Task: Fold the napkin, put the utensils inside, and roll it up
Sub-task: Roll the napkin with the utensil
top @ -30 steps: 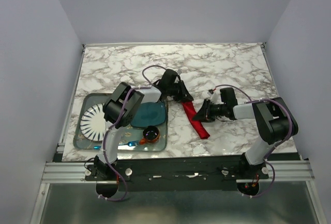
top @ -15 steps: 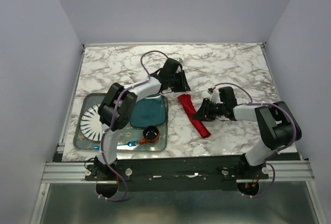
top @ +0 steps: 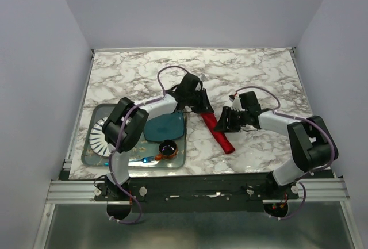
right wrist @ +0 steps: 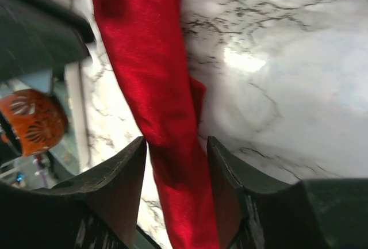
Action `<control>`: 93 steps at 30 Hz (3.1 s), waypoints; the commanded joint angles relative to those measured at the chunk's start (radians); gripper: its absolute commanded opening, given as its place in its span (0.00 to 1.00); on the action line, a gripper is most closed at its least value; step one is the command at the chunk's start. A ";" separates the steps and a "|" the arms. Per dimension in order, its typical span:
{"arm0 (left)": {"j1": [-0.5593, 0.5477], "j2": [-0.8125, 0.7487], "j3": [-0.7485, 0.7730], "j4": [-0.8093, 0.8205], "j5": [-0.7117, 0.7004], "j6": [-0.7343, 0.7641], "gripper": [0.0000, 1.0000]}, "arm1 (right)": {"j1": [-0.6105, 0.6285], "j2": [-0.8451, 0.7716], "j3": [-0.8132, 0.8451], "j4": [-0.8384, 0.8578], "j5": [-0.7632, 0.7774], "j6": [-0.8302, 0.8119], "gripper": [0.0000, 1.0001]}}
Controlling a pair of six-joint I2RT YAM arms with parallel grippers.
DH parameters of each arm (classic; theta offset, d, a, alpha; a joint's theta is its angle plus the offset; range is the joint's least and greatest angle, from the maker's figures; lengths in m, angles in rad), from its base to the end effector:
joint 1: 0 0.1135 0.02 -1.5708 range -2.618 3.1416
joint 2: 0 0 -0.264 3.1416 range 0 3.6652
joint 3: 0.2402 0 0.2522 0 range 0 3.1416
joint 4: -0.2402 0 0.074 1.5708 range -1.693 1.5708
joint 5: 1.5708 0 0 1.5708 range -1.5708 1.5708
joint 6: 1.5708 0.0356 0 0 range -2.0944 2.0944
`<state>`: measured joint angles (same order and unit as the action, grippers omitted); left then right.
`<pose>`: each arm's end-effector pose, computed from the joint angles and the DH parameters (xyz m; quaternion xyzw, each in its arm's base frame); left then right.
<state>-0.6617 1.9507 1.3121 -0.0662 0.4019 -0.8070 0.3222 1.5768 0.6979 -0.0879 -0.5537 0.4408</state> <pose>0.3320 -0.2762 0.1917 0.0190 0.8932 -0.4100 0.1838 0.2628 0.1075 0.1413 -0.0267 0.9216 0.3487 0.1684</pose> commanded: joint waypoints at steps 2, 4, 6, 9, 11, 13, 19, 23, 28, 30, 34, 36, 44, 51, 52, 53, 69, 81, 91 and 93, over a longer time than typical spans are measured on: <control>-0.013 0.027 -0.050 0.100 0.075 -0.052 0.20 | 0.024 -0.058 0.069 -0.228 0.164 -0.102 0.58; -0.012 0.031 -0.045 0.097 0.071 -0.052 0.20 | 0.044 -0.075 0.101 -0.266 0.201 -0.123 0.59; -0.012 0.019 -0.048 0.097 0.058 -0.047 0.20 | 0.069 -0.095 0.123 -0.321 0.263 -0.137 0.63; 0.005 -0.015 -0.043 0.078 0.034 -0.046 0.20 | 0.144 -0.133 0.170 -0.398 0.403 -0.166 0.68; 0.028 -0.054 -0.051 0.069 0.015 -0.066 0.22 | 0.204 -0.159 0.190 -0.430 0.483 -0.175 0.71; 0.072 -0.082 -0.065 0.068 -0.027 -0.108 0.23 | 0.262 -0.166 0.205 -0.443 0.599 -0.178 0.76; 0.171 -0.167 -0.148 0.115 -0.048 -0.195 0.27 | 0.414 -0.012 0.348 -0.542 0.868 -0.188 0.80; 0.200 -0.190 -0.178 0.124 -0.029 -0.204 0.27 | 0.485 0.100 0.439 -0.601 0.998 -0.163 0.82; 0.208 -0.174 -0.177 0.169 0.070 -0.208 0.24 | 0.492 0.062 0.416 -0.547 0.951 -0.131 0.81; 0.200 -0.153 -0.172 0.187 0.112 -0.222 0.23 | 0.491 0.054 0.404 -0.524 0.913 -0.134 0.81; 0.183 -0.150 -0.182 0.223 0.129 -0.232 0.23 | 0.488 0.028 0.338 -0.501 0.867 -0.103 0.82; 0.178 -0.148 -0.180 0.221 0.136 -0.231 0.23 | 0.480 -0.014 0.284 -0.463 0.824 -0.100 0.82; 0.129 -0.164 -0.175 0.233 0.123 -0.235 0.23 | 0.468 0.031 0.302 -0.457 0.798 -0.119 0.83; 0.125 -0.168 -0.188 0.230 0.124 -0.231 0.23 | 0.443 0.069 0.295 -0.428 0.778 -0.131 0.83; 0.126 -0.170 -0.189 0.229 0.126 -0.230 0.23 | 0.436 0.072 0.295 -0.423 0.775 -0.132 0.83; 0.125 -0.173 -0.191 0.230 0.124 -0.228 0.23 | 0.434 0.072 0.292 -0.408 0.770 -0.136 0.83; 0.122 -0.147 -0.212 0.255 0.133 -0.239 0.22 | 0.380 0.134 0.267 -0.366 0.693 -0.125 0.70; 0.097 -0.095 -0.171 0.253 0.176 -0.235 0.22 | 0.246 0.057 0.131 -0.196 0.430 -0.086 0.40; 0.056 -0.064 -0.148 0.267 0.196 -0.228 0.22 | 0.095 0.084 0.055 -0.055 0.051 -0.053 0.37; 0.048 -0.050 -0.148 0.278 0.201 -0.241 0.22 | 0.074 0.109 0.052 -0.047 0.015 -0.057 0.36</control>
<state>-0.5961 1.8729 1.1271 0.1780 0.5613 -1.0405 0.4332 1.6157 0.7948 -0.1627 -0.3511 0.3717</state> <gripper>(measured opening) 0.222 0.371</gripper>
